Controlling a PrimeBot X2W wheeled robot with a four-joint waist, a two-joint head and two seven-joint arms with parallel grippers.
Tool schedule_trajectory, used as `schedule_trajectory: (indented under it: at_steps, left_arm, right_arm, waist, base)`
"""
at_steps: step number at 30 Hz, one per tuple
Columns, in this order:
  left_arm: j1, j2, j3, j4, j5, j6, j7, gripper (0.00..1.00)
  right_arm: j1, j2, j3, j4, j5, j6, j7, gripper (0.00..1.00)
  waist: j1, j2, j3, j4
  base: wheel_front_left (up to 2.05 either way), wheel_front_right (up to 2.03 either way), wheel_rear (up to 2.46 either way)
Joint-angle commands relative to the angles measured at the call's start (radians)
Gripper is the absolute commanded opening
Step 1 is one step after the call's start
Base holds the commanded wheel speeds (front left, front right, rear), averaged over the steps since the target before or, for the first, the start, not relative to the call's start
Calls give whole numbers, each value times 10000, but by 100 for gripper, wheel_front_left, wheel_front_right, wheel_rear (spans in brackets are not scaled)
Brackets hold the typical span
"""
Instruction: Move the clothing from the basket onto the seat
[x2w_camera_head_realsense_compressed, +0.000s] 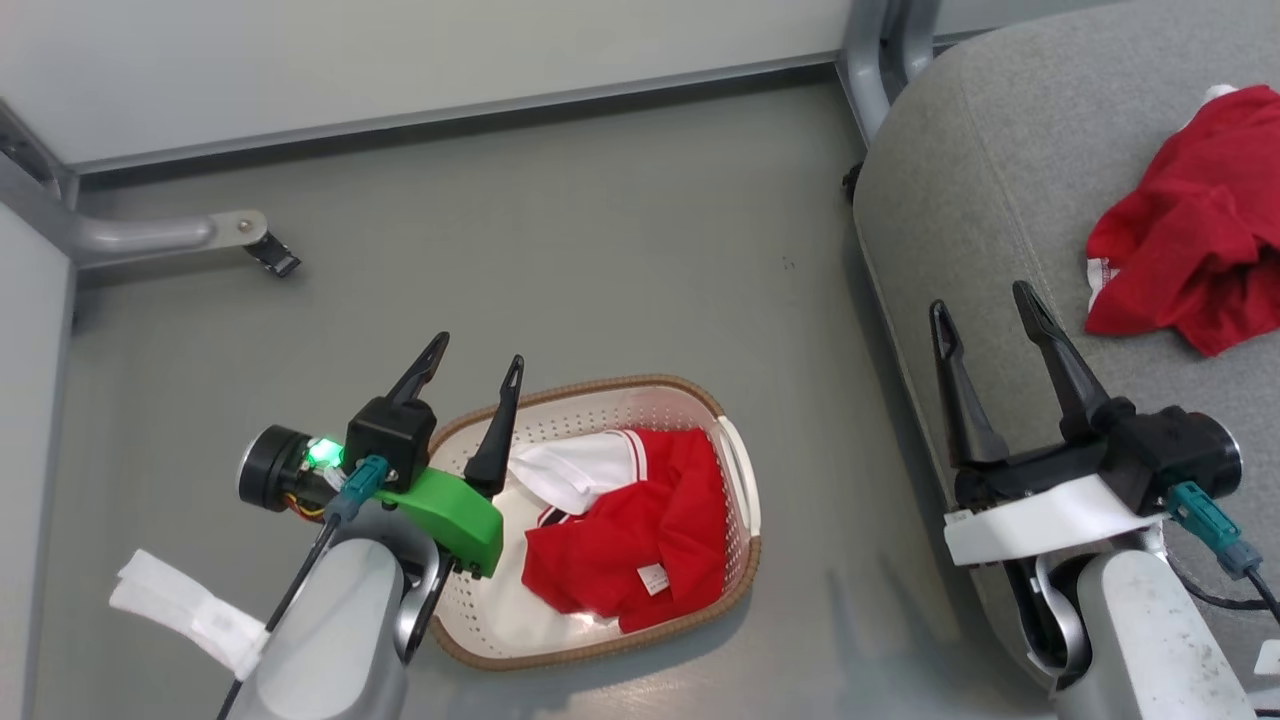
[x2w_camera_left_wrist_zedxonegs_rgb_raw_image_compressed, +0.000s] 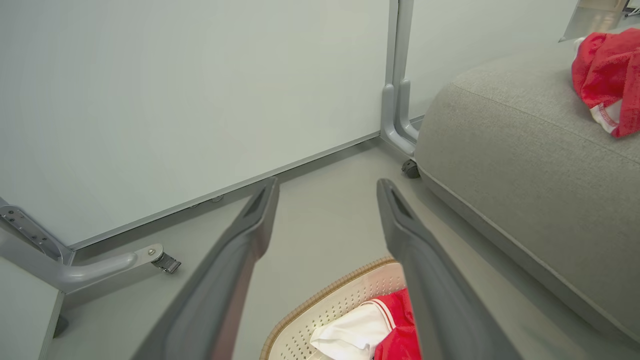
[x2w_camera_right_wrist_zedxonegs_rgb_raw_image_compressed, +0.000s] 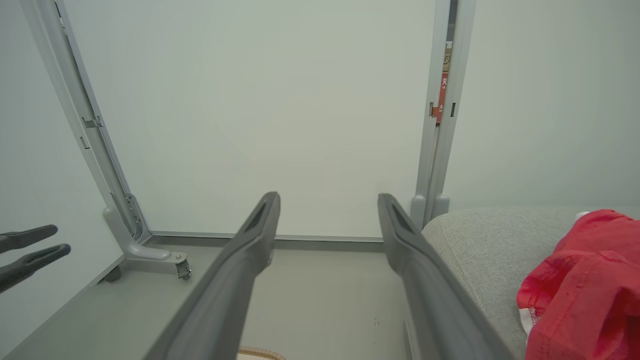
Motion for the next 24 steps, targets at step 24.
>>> schedule_trajectory:
  at_steps: [24]
  left_arm:
    - [-4483, 1108, -4136, 5071, -238, -21, 309, 100]
  right_arm:
    - [-2477, -22, 650, -930, 664, -7, -20, 100]
  waist:
    - [0, 0, 4988, -2465]
  base:
    - [0, 0, 0]
